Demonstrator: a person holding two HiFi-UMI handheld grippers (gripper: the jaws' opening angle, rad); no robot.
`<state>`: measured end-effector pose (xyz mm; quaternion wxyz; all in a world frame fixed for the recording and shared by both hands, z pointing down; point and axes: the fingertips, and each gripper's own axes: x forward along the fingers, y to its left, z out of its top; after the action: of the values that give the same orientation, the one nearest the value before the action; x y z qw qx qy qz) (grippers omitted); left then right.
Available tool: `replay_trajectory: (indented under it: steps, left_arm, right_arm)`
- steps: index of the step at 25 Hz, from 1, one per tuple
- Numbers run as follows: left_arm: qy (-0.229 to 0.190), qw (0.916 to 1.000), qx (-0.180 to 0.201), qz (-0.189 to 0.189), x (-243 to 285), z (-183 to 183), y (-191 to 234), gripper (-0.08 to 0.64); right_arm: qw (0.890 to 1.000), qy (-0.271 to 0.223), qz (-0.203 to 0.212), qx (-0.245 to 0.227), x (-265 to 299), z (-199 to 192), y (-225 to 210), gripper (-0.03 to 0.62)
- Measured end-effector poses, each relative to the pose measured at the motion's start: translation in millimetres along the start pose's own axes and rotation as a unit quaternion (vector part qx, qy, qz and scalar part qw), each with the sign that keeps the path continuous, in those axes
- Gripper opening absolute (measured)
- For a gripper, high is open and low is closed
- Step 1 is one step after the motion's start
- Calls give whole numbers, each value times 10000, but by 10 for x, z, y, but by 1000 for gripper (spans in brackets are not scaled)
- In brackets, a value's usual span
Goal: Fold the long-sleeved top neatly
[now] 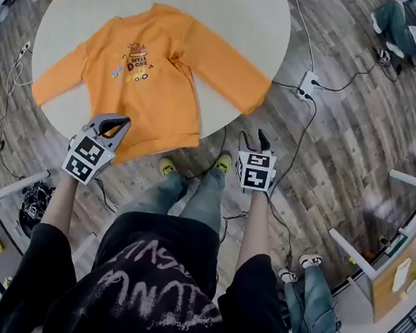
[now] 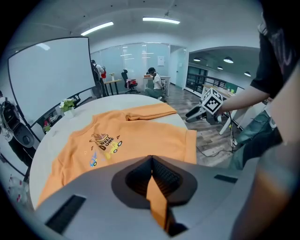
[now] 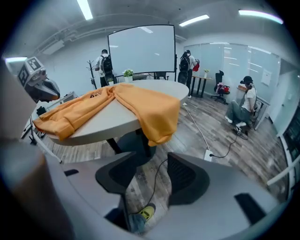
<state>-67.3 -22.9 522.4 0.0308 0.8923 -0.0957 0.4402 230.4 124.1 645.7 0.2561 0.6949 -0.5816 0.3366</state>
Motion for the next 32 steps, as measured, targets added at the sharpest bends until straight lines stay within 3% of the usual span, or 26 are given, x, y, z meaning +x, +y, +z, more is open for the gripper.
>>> replay_trajectory:
  steps: [8, 10, 12, 13, 22, 25, 26, 29, 32]
  left_arm:
    - [574, 9970, -197, 481, 424, 208, -157, 11]
    - [654, 9961, -245, 531, 512, 251, -220, 11]
    - [723, 9954, -224, 586, 557, 310, -251, 11]
    - [739, 9951, -245, 611, 567, 336, -266, 12]
    - [605, 9964, -351, 484, 795, 620, -447, 11]
    - [564, 9967, -386, 438, 841, 660, -478, 11]
    - [577, 9967, -392, 426, 841, 650, -494, 11]
    - [671, 9961, -355, 447, 833, 578, -503, 12]
    - [827, 9950, -266, 497, 815, 448, -499, 11]
  right_arm:
    - [9958, -197, 892, -19, 839, 26, -13, 233]
    - [9958, -431, 803, 23, 899, 115, -118, 165]
    - [9958, -660, 631, -16, 898, 217, -253, 33]
    - [9957, -715, 586, -32, 866, 247, -313, 6]
    - [9938, -1094, 168, 82, 416, 506, -1117, 3]
    - [9953, -914, 313, -42, 431, 459, -1124, 5]
    - [9955, -808, 470, -122, 455, 394, -1044, 9]
    - [9913, -654, 1070, -400, 585, 191, -652, 216]
    - [9872, -879, 1260, -421, 767, 118, -343, 333]
